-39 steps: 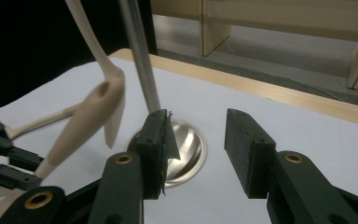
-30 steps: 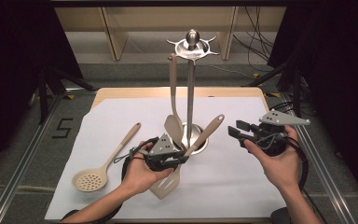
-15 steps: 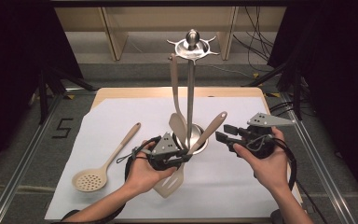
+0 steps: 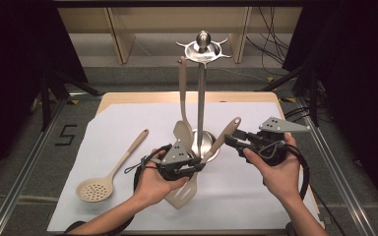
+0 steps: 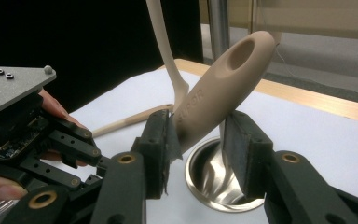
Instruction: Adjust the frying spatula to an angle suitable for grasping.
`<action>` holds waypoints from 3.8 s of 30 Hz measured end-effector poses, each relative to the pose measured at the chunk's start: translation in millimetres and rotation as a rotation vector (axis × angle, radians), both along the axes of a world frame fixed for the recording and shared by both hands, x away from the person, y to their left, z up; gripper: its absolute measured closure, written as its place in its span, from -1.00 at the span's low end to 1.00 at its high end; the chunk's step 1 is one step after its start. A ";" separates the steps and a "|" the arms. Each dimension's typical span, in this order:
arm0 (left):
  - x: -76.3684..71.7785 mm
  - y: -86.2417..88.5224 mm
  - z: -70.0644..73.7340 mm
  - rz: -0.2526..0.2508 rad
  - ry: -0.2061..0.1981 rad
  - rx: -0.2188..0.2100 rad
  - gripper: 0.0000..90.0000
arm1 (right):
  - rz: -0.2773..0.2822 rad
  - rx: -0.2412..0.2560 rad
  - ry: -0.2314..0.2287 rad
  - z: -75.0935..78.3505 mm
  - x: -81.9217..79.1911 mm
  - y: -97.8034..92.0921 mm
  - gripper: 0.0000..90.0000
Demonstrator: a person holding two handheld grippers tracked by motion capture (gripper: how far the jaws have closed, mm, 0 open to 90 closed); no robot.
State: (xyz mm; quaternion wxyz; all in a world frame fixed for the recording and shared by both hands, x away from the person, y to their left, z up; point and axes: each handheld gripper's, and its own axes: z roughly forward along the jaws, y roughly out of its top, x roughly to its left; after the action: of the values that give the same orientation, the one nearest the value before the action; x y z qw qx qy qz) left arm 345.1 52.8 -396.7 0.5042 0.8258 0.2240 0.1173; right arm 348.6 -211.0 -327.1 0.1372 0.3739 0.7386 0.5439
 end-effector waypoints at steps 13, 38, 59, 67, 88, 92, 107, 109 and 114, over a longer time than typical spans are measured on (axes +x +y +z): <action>0.6 -3.3 -1.2 -0.009 -0.009 0.004 0.73 | 0.073 0.124 0.006 2.5 -0.5 2.0 0.61; 13.3 -5.4 40.5 -0.230 -0.011 -0.160 0.36 | 0.202 0.004 -0.159 32.3 -23.7 17.4 0.65; 9.8 -11.6 65.9 -0.058 -0.050 -0.184 0.69 | 0.135 0.067 -0.193 38.9 -26.8 -0.4 0.33; 13.2 -10.0 68.6 -0.001 -0.064 -0.158 0.69 | -0.005 0.032 -0.184 37.4 -22.2 -21.0 0.31; 25.1 -7.7 87.8 0.078 -0.080 -0.118 0.69 | -0.100 -0.042 -0.167 24.8 -10.4 -27.7 0.33; 28.7 -7.9 89.9 0.089 -0.076 -0.113 0.69 | -0.100 -0.041 -0.163 24.6 -10.6 -27.8 0.33; 35.8 -4.6 97.3 0.110 -0.069 -0.108 0.69 | -0.096 -0.036 -0.164 22.0 -9.6 -29.3 0.33; 36.5 -4.5 100.4 0.111 -0.077 -0.106 0.69 | -0.095 -0.044 -0.177 21.8 -9.8 -30.0 0.33; 40.1 -5.0 106.0 0.109 -0.079 -0.095 0.69 | -0.105 -0.032 -0.166 22.9 -10.0 -34.6 0.33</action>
State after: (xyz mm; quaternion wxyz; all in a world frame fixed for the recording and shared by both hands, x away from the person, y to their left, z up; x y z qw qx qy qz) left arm 385.2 47.7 -290.7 0.5442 0.7821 0.2541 0.1662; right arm 338.5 -245.5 -304.1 0.2322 0.3632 0.7128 0.5532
